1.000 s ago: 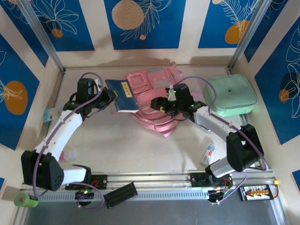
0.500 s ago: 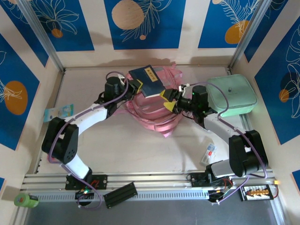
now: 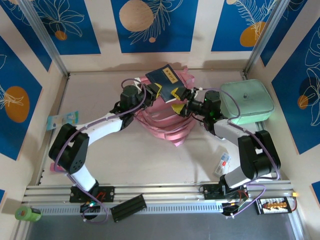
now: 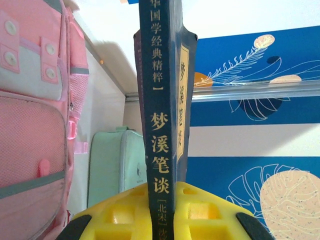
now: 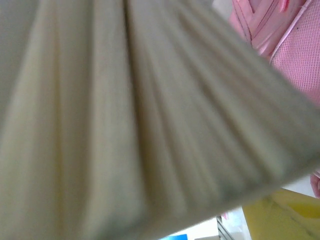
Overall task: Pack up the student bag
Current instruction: Pass the book.
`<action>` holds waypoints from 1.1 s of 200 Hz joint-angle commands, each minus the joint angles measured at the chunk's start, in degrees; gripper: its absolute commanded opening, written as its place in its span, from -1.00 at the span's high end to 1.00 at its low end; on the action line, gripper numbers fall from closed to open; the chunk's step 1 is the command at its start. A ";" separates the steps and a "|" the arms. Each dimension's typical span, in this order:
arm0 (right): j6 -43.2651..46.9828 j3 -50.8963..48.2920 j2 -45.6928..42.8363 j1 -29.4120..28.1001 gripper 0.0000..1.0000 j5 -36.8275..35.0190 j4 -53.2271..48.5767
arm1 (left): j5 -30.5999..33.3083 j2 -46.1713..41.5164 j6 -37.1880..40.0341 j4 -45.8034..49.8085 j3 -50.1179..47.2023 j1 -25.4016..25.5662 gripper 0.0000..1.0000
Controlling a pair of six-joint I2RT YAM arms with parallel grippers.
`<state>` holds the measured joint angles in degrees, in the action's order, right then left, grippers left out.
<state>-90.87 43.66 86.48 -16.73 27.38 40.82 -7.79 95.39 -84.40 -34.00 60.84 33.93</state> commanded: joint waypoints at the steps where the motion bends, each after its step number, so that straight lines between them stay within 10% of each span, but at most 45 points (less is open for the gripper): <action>1: -3.48 1.34 1.29 0.15 -0.57 -2.79 5.15 | 1.73 0.65 -1.57 -4.76 1.12 0.55 1.00; 97: -6.55 -0.73 -0.17 0.03 0.76 -7.25 5.49 | 2.78 -0.94 -1.47 0.21 0.51 0.52 0.95; 157: 8.41 -0.25 -10.26 2.33 0.95 -8.42 -13.55 | 2.89 -7.92 23.66 23.49 2.20 0.18 -0.30; 220: 25.54 0.73 -23.70 8.12 0.95 -16.74 -38.77 | 6.11 -6.13 53.98 49.50 10.93 3.10 -1.00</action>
<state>-74.48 43.27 66.46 -10.63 14.85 13.30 -3.86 88.18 -46.35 3.97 68.84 35.18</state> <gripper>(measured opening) 0.117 0.943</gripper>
